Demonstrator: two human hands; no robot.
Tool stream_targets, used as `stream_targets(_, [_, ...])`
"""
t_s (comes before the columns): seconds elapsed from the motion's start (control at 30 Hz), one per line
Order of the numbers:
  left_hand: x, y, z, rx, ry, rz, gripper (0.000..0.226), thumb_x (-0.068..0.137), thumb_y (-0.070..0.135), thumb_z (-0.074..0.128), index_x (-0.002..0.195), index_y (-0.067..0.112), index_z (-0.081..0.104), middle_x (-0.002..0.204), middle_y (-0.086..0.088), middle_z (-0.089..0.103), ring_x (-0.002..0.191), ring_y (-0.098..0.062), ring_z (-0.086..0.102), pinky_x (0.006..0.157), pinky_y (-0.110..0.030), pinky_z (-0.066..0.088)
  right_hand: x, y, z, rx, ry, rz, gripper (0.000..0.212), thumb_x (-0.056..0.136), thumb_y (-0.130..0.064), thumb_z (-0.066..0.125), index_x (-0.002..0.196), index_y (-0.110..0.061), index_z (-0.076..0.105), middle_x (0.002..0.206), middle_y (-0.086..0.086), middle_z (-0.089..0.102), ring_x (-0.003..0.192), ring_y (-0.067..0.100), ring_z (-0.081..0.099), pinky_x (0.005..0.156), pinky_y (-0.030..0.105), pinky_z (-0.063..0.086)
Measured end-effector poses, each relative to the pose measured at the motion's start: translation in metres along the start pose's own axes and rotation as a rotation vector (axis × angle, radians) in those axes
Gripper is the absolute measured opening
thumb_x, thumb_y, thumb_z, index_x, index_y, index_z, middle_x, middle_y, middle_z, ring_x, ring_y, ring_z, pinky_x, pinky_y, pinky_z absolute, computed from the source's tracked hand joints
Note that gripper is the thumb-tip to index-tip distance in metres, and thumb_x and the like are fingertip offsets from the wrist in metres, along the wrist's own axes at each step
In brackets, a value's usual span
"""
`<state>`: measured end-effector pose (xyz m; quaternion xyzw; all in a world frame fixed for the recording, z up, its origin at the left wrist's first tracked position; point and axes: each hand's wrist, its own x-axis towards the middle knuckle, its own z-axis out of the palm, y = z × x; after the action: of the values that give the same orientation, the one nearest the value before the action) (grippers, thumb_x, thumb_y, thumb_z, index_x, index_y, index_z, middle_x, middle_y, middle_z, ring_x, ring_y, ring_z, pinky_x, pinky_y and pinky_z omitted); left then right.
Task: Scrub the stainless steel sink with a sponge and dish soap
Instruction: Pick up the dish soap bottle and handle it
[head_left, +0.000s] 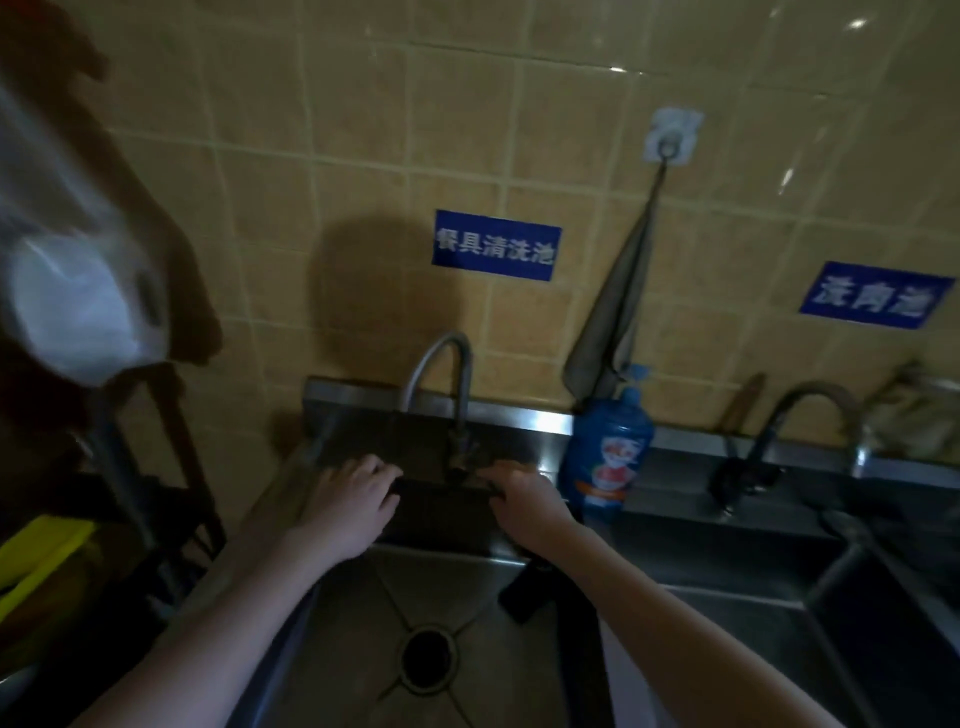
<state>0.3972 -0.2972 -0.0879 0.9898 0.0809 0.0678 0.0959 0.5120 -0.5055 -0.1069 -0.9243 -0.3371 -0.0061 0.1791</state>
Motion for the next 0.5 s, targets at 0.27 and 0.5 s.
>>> stream_targets(0.27, [0.048, 0.08, 0.03, -0.001, -0.014, 0.118, 0.038, 0.096, 0.035, 0.04, 0.134, 0.028, 0.041, 0.13, 0.003, 0.045, 0.122, -0.017, 0.044, 0.1, -0.037, 0.039, -0.031, 0.098, -0.026, -0.006, 0.006, 0.166, 0.047, 0.087, -0.015, 0.053, 0.131, -0.031, 0.048, 0.137, -0.001, 0.049, 0.127, 0.023, 0.046, 0.103, 0.04, 0.044])
stream_targets(0.5, [0.095, 0.131, 0.049, -0.024, -0.05, 0.196, 0.037, 0.096, 0.033, 0.04, 0.132, 0.025, 0.044, 0.124, 0.0, 0.047, 0.118, -0.02, 0.047, 0.096, -0.038, 0.042, -0.043, 0.166, -0.035, 0.011, -0.029, 0.276, 0.052, 0.087, -0.023, 0.055, 0.136, -0.033, 0.042, 0.149, -0.002, 0.034, 0.134, 0.025, 0.039, 0.107, 0.044, 0.04])
